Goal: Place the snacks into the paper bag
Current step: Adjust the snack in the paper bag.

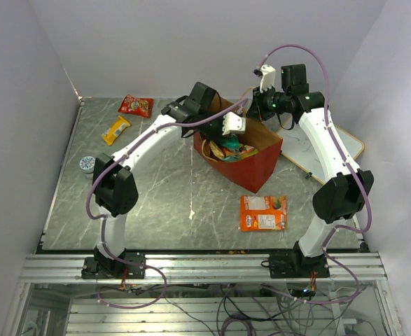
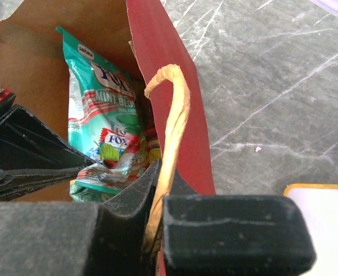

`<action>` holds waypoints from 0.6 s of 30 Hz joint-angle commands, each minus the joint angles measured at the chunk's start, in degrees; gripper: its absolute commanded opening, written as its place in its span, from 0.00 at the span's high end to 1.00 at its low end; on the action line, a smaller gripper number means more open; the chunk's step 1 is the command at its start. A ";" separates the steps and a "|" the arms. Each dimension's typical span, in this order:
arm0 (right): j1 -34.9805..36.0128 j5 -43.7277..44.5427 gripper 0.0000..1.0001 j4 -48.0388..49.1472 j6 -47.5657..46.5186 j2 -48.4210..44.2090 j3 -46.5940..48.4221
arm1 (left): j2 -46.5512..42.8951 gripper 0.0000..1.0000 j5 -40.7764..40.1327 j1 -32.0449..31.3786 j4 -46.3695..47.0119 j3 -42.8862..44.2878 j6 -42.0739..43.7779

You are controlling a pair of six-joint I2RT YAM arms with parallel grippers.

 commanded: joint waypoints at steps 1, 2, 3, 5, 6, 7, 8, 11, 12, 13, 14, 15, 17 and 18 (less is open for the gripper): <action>-0.39 -0.67 1.00 -0.05 -0.16 0.04 0.52 | 2.11 0.93 0.92 -0.12 2.23 0.35 -0.81; -0.40 -0.75 1.00 -0.11 -0.10 0.12 0.63 | 3.11 0.93 1.28 -0.13 1.37 1.51 -0.97; -0.38 -0.90 1.00 -0.15 -0.10 0.20 0.80 | 4.52 0.93 1.71 -0.16 -0.50 3.06 -0.65; -0.38 -1.00 1.00 -0.24 -0.09 0.20 0.92 | 8.06 0.93 3.00 -0.21 -4.88 6.64 0.30; -0.45 -0.91 1.00 -0.23 -0.09 0.10 0.85 | 9.42 0.93 3.48 -0.19 -6.83 8.29 0.77; -0.39 -0.82 1.00 -0.16 -0.09 0.02 0.76 | 10.26 0.93 3.82 -0.21 -8.26 9.23 1.06; -0.38 -0.72 1.00 -0.12 -0.09 -0.11 0.54 | 10.73 0.93 4.13 -0.17 -8.95 9.48 1.09; -0.38 -0.60 1.00 0.05 -0.17 -0.39 0.14 | 9.90 0.92 4.54 -0.16 -7.88 7.99 0.85; -0.38 -0.56 1.00 0.04 -0.18 -0.44 0.07 | 9.21 0.91 4.64 -0.21 -7.54 7.53 0.91; -0.38 -0.46 1.00 0.04 -0.18 -0.50 -0.02 | 8.23 0.88 4.75 -0.18 -7.18 7.12 0.92; -0.41 -0.45 1.00 0.14 -0.14 -0.49 -0.04 | 7.23 0.84 4.81 -0.13 -6.81 6.71 0.82; -0.41 -0.45 1.00 0.17 -0.10 -0.42 0.00 | 6.17 0.81 4.90 -0.08 -6.55 6.27 0.68; -0.44 -0.60 1.00 -0.04 -0.09 -0.10 0.35 | 4.04 0.71 4.84 -0.12 -5.91 5.85 0.22; -0.42 -0.68 1.00 -0.17 -0.09 0.13 0.65 | 2.94 0.66 4.77 -0.12 -5.60 5.79 -0.09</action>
